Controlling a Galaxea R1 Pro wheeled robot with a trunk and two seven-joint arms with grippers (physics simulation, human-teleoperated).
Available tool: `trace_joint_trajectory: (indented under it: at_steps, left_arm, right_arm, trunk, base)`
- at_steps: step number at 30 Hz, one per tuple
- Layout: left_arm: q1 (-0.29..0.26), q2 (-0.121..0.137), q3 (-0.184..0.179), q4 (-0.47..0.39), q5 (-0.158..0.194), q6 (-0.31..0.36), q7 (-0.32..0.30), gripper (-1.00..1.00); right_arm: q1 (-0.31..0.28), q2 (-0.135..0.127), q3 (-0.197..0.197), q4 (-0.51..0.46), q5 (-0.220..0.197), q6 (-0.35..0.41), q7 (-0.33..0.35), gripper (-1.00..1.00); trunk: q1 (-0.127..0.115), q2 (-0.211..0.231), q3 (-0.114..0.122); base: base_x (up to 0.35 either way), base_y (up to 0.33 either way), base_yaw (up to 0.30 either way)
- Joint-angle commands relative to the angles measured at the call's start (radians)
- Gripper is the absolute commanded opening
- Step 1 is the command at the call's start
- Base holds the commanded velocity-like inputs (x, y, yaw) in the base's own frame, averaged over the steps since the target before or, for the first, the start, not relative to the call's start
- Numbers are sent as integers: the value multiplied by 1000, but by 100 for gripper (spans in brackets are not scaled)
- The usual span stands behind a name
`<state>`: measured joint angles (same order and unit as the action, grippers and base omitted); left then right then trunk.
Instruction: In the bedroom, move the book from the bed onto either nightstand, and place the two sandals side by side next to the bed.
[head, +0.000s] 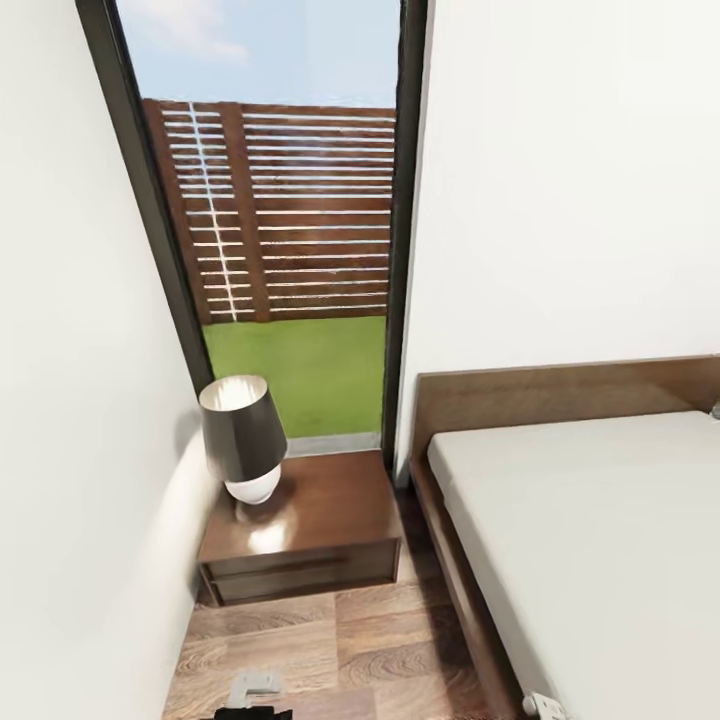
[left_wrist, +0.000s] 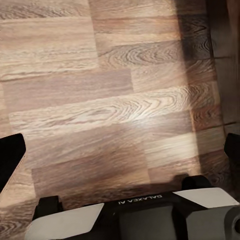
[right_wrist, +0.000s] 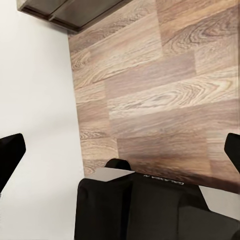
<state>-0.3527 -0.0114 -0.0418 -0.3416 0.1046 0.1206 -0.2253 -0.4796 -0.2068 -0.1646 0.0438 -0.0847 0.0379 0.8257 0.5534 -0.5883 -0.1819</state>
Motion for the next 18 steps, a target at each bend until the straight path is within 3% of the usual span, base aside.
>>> trace_joint_trajectory:
  at_steps: [1,6,18]
  left_arm:
    - [0,1,-4,-2,10,-4,0,100]
    - [0,2,-4,-2,12,-41,-1,100]
    - [1,3,-4,-2,12,-45,0,100]
  right_arm:
    - [-2,0,-1,4,-9,4,4,100]
    - [-2,0,-1,4,-9,4,4,100]
    - [-2,0,-1,4,-9,4,4,100]
  trunk:
    - [1,-1,-2]
    - [1,-1,-4]
    - [1,-1,-9]
  base:
    - [154,141,-220]
    - [176,156,-220]
    - [12,10,-220]
